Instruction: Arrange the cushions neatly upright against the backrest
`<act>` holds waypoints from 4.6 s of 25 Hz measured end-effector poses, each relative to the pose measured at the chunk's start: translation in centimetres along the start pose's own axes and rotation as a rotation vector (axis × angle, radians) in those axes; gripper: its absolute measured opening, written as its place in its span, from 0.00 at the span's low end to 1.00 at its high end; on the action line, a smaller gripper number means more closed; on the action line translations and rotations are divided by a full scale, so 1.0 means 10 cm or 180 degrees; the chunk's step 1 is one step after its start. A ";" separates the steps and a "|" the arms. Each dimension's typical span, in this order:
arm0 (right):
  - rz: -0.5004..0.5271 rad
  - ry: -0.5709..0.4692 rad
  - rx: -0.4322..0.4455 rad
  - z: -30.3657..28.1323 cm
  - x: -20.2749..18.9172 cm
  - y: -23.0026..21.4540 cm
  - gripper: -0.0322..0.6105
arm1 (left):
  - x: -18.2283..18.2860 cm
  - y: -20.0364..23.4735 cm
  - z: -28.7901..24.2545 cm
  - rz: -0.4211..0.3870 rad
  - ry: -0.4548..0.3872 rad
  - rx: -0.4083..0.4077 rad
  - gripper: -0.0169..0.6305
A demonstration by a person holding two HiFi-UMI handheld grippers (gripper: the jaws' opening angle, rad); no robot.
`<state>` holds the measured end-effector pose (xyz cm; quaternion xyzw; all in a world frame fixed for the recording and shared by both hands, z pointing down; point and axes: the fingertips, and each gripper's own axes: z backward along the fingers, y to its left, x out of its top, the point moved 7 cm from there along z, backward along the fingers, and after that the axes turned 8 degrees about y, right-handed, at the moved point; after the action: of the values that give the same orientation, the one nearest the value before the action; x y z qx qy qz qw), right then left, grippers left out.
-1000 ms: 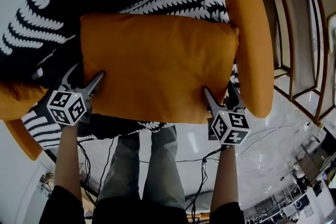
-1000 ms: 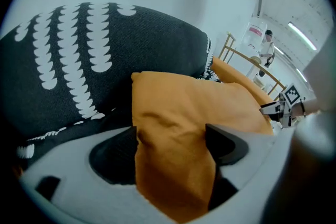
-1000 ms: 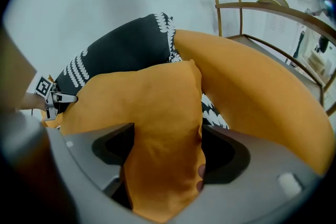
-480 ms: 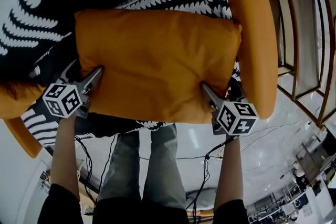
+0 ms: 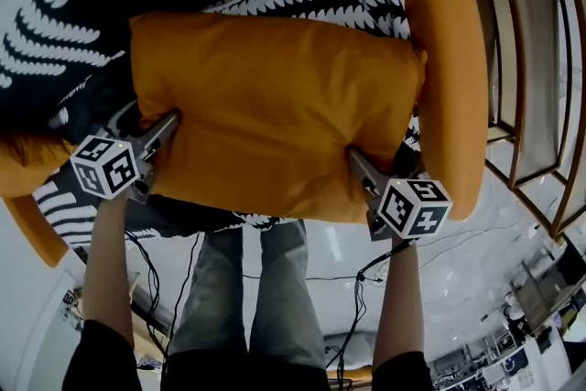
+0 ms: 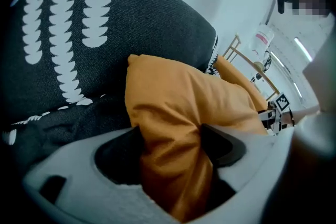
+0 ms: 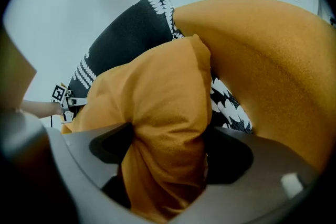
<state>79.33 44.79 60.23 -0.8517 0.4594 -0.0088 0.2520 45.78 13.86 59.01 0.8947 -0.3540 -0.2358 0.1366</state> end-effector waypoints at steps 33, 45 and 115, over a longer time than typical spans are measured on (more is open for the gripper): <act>0.1385 -0.0897 -0.0462 1.03 0.56 1.18 0.42 | -0.11 -0.75 1.66 -0.0369 -0.1205 0.0720 0.22; 0.2006 -0.1215 -0.0377 1.04 1.62 1.81 0.43 | 0.23 -0.45 2.14 -0.0127 -0.1760 0.0936 0.22; 0.1688 -0.1435 -0.0230 1.67 1.19 2.27 0.32 | -0.45 -1.07 2.69 0.0573 -0.1954 0.1210 0.31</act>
<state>72.68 32.20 33.11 -0.6916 0.5975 0.2615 0.3103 35.02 22.57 33.21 0.7570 -0.4931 -0.4102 -0.1244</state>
